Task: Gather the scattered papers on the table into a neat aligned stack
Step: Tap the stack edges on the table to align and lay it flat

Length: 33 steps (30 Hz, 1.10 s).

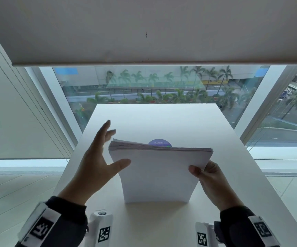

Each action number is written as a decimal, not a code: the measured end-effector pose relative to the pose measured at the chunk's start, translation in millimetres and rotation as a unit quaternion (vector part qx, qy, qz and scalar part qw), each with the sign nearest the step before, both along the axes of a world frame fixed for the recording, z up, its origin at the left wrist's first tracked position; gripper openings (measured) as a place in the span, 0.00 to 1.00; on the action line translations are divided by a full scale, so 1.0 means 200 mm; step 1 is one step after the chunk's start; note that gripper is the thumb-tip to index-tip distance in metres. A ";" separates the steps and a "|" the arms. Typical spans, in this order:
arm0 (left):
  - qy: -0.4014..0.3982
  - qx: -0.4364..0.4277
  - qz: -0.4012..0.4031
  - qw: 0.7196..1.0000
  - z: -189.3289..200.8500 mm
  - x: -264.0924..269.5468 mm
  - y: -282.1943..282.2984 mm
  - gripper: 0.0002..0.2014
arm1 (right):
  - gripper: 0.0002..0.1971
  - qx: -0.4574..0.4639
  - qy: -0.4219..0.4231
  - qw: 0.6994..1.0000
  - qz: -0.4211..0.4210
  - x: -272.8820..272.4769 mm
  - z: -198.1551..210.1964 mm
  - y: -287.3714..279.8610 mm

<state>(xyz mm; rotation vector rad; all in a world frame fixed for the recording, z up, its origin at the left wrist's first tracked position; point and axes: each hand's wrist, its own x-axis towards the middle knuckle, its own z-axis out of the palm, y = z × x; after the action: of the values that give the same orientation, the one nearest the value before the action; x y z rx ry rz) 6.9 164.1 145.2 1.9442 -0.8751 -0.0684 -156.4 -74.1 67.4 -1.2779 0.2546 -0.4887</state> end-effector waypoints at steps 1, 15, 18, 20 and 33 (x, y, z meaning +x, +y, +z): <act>0.083 -0.032 -0.014 0.996 -0.04 0.01 -0.01 0.47 | 0.27 0.000 0.001 1.000 -0.002 0.00 0.00 0.00; 0.293 -0.117 -0.077 0.946 -0.27 0.03 -0.09 0.30 | 0.25 -0.258 0.077 0.952 -0.144 -0.04 0.29 -0.04; 0.306 -0.110 -0.078 0.942 -0.27 0.03 -0.10 0.13 | 0.25 -0.319 0.086 0.931 -0.152 -0.06 0.38 -0.05; 0.313 -0.110 -0.081 0.940 -0.26 0.02 -0.11 0.14 | 0.23 -0.388 0.096 0.902 -0.164 -0.07 0.44 -0.03; 0.341 -0.130 -0.090 0.927 -0.26 0.01 -0.10 0.13 | 0.37 -0.787 0.118 0.603 -0.052 0.06 0.55 0.38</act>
<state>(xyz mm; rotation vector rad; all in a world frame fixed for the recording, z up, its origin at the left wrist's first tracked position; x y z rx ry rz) 8.5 144.5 93.8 1.4290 -0.5498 -0.6640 -143.7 2.7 177.4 -3.1305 0.0473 -0.6340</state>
